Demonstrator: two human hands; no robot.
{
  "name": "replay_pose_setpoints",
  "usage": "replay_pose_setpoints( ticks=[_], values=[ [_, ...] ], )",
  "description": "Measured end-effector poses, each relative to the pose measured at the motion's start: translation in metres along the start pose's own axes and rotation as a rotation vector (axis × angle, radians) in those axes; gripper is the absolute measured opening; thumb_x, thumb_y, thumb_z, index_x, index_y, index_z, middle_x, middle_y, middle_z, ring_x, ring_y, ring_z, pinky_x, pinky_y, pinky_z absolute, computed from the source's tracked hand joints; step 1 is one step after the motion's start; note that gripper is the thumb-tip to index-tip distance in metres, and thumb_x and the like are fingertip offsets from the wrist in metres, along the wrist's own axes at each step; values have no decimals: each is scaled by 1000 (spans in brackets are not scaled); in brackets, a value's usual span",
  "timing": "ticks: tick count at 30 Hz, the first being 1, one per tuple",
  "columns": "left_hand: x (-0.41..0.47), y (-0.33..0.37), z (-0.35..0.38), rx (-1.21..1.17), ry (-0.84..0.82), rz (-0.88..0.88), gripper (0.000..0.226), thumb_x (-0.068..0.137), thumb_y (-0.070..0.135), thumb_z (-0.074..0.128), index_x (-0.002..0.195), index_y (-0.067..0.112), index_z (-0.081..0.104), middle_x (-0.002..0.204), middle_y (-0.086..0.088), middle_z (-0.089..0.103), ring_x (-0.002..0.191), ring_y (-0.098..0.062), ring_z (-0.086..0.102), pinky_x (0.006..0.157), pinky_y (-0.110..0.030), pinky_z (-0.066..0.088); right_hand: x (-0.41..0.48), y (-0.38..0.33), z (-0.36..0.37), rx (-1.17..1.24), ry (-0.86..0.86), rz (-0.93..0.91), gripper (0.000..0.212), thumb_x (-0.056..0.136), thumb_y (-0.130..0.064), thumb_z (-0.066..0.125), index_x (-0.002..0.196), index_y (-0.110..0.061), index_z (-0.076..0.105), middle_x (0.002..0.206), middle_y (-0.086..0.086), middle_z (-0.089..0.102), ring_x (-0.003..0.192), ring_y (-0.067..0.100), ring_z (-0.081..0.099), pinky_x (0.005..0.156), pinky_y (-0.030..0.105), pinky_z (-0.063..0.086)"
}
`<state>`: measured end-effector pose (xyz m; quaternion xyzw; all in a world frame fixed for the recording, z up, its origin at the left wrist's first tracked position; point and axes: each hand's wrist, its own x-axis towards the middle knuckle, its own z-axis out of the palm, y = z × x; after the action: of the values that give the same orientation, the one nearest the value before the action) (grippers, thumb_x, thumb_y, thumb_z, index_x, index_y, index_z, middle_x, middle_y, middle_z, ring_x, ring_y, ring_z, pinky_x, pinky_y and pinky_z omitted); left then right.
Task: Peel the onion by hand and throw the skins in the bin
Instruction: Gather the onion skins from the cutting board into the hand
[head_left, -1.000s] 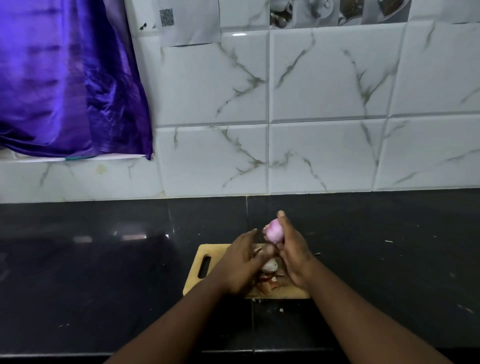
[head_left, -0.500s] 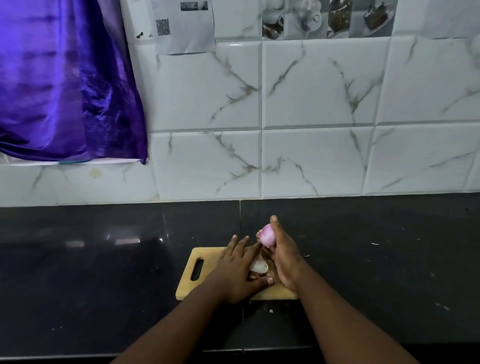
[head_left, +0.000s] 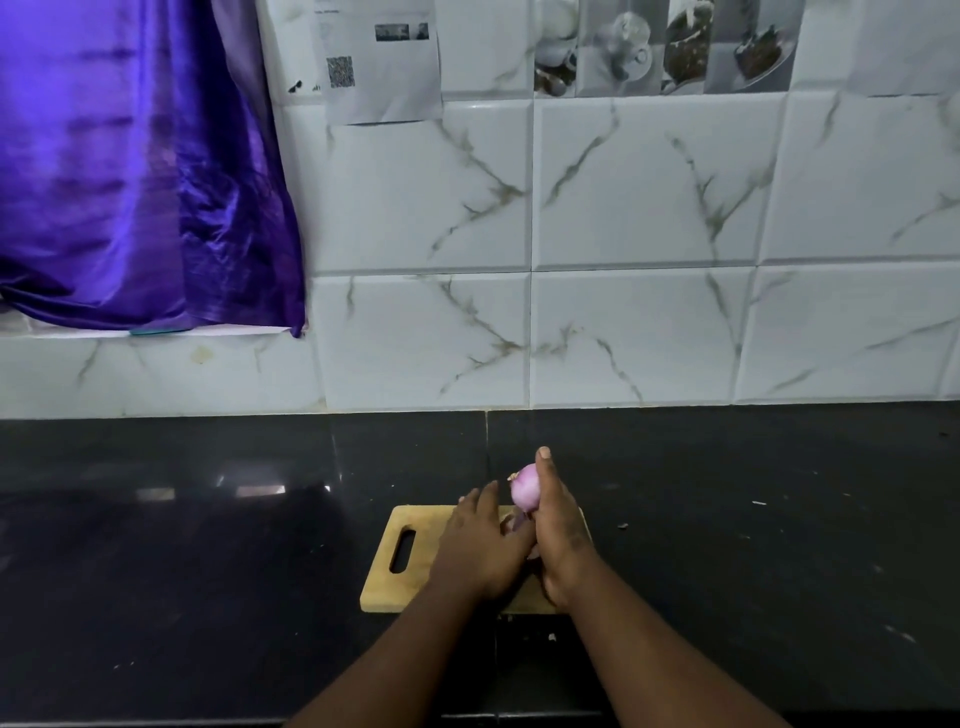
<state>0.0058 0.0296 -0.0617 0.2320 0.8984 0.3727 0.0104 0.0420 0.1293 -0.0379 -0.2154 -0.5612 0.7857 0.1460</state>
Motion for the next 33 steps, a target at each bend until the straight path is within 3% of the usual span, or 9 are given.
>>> replay_pose_setpoints(
  ticks=[2,4,10,13,18,21,24,29,33],
  values=[
    [-7,17,9,-103,99,4,42,105,47,42,137,26,59,133,2,63,131,-20,57,106,-37,46,1,1,1,60,45,32,81,75,-86,52,114,-18,73,107,14,79,100,34,76,97,54,59],
    [-8,30,17,-233,184,-40,33,106,39,39,113,25,68,111,6,69,105,-14,64,93,-37,53,0,-1,2,120,76,49,76,87,-79,49,111,-12,77,106,15,79,98,31,75,99,48,57],
    [-10,44,12,-620,310,-269,34,108,22,42,87,21,69,89,2,71,89,-19,67,75,-35,54,-8,2,13,262,106,112,70,97,-70,43,114,-9,73,100,16,75,93,30,69,86,41,55],
    [-11,44,0,-909,296,-439,31,107,23,44,91,20,70,94,-2,75,94,-23,70,86,-39,59,-13,4,21,438,81,175,77,94,-75,42,118,-7,70,109,20,75,98,33,70,73,38,53],
    [-14,31,-17,-1723,156,-528,39,104,27,45,79,9,69,81,-15,67,78,-28,63,85,-42,52,-24,11,36,685,54,169,82,90,-77,47,119,-3,69,124,25,72,116,44,67,105,51,51],
    [-21,27,-24,-1999,97,-503,30,104,27,44,91,9,64,80,-13,67,82,-25,64,93,-41,53,-30,15,39,714,49,145,85,92,-76,42,121,-1,68,122,26,71,113,42,67,107,51,49],
    [-31,28,-34,-2042,117,-467,29,107,26,42,113,9,63,95,-15,68,93,-28,65,114,-46,47,-38,16,45,758,10,124,91,88,-79,45,135,-3,61,130,24,69,122,42,65,111,52,46],
    [-64,17,-70,-2051,185,-339,32,108,27,37,117,9,62,88,-16,73,98,-31,68,79,-44,64,-75,16,81,735,-55,119,97,81,-81,52,138,-4,62,132,25,70,124,43,66,111,55,47],
    [-113,-6,-116,-1991,333,-301,33,107,26,38,119,9,64,95,-17,73,104,-32,69,87,-46,57,-132,25,127,768,-136,153,94,85,-78,50,134,1,64,123,23,72,128,45,62,113,53,46]
  ],
)
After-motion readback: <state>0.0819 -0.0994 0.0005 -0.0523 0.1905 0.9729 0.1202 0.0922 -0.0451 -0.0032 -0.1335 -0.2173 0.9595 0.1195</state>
